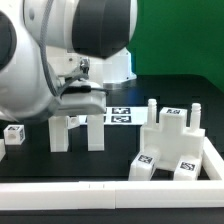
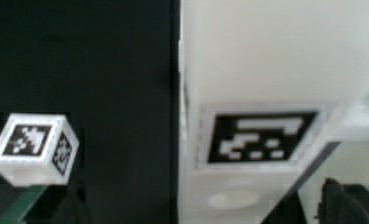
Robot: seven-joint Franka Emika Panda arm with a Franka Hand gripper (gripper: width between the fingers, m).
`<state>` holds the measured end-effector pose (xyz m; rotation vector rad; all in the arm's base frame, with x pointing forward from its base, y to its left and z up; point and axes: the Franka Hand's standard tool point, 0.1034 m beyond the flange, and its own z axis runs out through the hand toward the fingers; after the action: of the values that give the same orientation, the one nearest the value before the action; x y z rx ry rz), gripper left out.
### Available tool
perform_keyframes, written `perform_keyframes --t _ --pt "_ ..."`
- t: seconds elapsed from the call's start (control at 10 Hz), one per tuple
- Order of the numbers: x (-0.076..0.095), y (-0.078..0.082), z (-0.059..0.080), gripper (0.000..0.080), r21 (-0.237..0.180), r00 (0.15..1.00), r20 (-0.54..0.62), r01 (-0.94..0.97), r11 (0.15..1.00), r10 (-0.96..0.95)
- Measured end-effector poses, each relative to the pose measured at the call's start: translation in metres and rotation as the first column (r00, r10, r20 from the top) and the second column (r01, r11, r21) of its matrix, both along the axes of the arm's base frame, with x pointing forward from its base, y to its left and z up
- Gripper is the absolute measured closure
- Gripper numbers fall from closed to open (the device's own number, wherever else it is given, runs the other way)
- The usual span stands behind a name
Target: Assemble chair
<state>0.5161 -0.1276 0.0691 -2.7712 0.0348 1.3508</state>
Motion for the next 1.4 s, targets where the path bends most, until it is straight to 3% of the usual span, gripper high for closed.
perform_keyframes --t 0.2,0.3,0.5,0.7,1.0,1.3,1.4 --pt "0.013 0.003 0.012 0.0151 0.023 0.987 0.146 -0.063 0.998 0.059" --pt "0.002 0.004 0.014 0.0151 0.033 0.992 0.12 -0.047 0.998 0.043" --pt "0.002 -0.008 0.014 0.0151 0.047 0.995 0.103 0.005 0.999 -0.009" --pt "0.007 -0.016 0.022 0.0151 0.122 0.991 0.057 0.115 0.986 -0.123" --pt "0.009 -0.039 0.03 0.0151 0.271 0.945 0.007 0.312 0.911 -0.326" --pt "0.003 -0.05 0.025 0.0151 0.337 0.896 -0.026 0.425 0.84 -0.443" --pt "0.0 -0.055 0.023 0.0151 0.342 0.879 -0.041 0.458 0.82 -0.474"
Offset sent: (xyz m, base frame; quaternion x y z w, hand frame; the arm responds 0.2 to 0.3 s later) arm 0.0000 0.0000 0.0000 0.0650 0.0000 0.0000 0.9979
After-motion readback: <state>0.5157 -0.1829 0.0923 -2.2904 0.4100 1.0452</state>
